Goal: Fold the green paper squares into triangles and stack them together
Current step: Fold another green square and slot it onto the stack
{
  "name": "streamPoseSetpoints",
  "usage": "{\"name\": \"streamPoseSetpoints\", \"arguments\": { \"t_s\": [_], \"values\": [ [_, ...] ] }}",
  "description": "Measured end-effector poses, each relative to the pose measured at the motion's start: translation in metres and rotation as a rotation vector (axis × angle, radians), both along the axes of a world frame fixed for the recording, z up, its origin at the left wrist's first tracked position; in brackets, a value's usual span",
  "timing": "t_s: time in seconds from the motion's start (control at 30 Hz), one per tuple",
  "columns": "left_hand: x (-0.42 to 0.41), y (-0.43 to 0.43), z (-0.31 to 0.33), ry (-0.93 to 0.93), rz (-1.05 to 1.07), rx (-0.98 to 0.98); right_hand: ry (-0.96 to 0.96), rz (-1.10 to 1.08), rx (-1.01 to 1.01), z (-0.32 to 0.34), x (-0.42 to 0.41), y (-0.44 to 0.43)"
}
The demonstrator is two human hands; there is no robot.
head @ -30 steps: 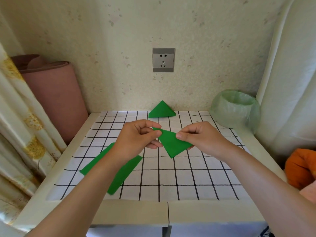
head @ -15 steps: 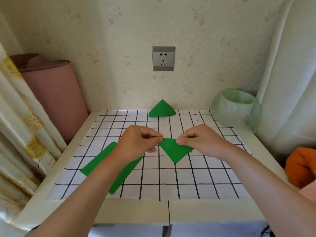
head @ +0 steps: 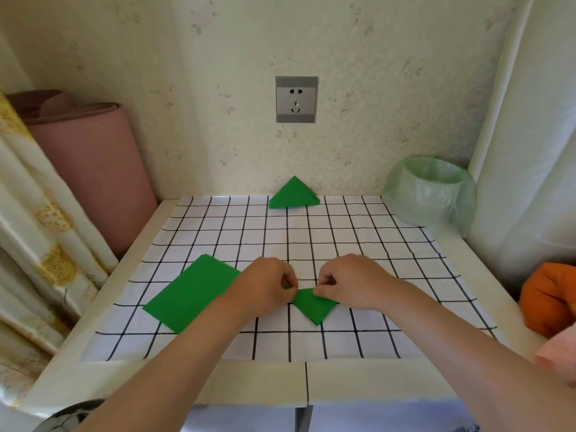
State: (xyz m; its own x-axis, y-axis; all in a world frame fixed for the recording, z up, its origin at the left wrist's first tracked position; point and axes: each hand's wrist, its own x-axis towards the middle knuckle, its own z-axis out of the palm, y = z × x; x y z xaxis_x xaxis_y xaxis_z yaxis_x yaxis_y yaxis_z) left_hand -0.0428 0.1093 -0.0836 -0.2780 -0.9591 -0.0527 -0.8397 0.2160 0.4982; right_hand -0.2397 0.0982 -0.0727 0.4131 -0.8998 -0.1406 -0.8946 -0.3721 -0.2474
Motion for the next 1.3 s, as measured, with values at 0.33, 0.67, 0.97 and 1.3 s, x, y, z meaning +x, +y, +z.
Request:
{"name": "streamPoseSetpoints", "arguments": {
  "t_s": [0.33,0.67,0.97,1.3],
  "values": [
    [-0.008,0.002,-0.012,-0.040,-0.157,-0.179,0.020,0.087,-0.308,-0.016,0.000,0.004],
    [-0.027,0.025,-0.019,0.003,-0.114,-0.251,-0.075,0.095,-0.378,-0.024,-0.002,0.017],
    [-0.027,0.030,-0.022,0.014,-0.091,-0.276,-0.113,0.182,-0.423,-0.033,-0.019,0.048],
    [-0.036,0.042,-0.031,0.039,-0.184,-0.299,-0.123,0.137,-0.387,-0.039,-0.025,0.069]
  ]
}}
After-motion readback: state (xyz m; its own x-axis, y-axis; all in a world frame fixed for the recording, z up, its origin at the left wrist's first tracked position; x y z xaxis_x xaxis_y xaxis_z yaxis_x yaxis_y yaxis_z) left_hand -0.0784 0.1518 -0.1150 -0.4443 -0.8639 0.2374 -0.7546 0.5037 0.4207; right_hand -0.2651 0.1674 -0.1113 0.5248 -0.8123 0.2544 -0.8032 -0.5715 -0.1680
